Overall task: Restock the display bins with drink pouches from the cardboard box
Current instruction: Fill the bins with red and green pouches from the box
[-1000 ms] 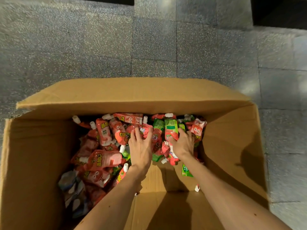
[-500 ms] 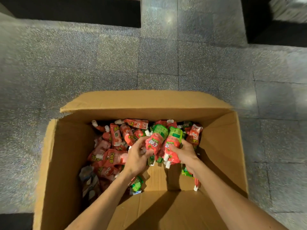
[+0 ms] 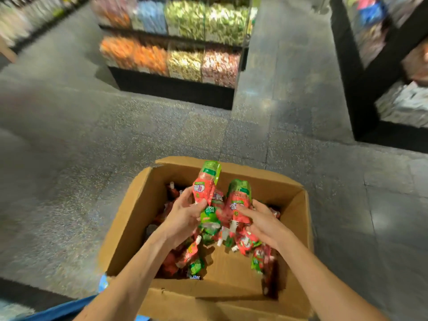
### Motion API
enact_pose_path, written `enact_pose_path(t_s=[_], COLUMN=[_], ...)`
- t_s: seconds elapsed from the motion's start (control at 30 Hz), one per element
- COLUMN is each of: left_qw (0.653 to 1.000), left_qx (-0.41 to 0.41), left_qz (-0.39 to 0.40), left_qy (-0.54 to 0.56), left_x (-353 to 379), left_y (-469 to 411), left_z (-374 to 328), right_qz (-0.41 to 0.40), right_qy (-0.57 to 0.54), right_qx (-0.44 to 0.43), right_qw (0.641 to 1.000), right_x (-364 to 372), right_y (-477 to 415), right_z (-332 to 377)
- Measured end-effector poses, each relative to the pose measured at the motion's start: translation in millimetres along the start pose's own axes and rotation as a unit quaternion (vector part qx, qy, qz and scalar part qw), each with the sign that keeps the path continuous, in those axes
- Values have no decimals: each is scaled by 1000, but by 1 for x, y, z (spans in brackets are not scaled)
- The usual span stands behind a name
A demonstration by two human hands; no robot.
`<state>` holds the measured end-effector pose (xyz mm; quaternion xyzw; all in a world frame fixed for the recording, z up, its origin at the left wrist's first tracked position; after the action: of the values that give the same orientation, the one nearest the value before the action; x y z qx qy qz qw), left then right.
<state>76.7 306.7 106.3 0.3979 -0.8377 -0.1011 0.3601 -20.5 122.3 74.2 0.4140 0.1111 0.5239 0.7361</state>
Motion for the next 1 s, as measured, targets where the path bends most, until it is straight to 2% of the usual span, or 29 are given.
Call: enact_pose_path(t_s=[0.17,0.3,0.37,0.47,0.57,0.73,1.0], left_qw=[995,981,972,952,929,893,815], left_qx=[101,179,215,269,325,395,488], left_qz=[5,6,-15,-67,-106,-160,-269], left_qy=[27,74,98,131,141,141,159], left_x=[17,47,59,73,72,64,40], left_y=[77,155,193,251,314,428,599], left_z=[-37,-43,-37,-26,-14,4,58], right_qz=[102,202,234,326,419,500,565], right_qy=[46,115,127,140,160,163,218], right_qx=[-55,-108,-135,-142,-141,-90,-87], right_qw=[992,967,954,924,883,846,791], right_x=[25,51,67,102,155,240,354], right_y=[63,117,143,180,224,288,381], right_z=[39,50,49,39,17,-39,-166])
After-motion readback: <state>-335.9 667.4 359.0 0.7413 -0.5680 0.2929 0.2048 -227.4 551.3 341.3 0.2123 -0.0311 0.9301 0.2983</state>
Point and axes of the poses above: each hand's wrist, its own y-axis away from the middle knuckle, its own x-axis out of the palm, z = x × y, the point moved 4 cm from there along -y, towards the middle knuckle, and after that the axes turned 2 degrees about z, right-handed, at the moved point
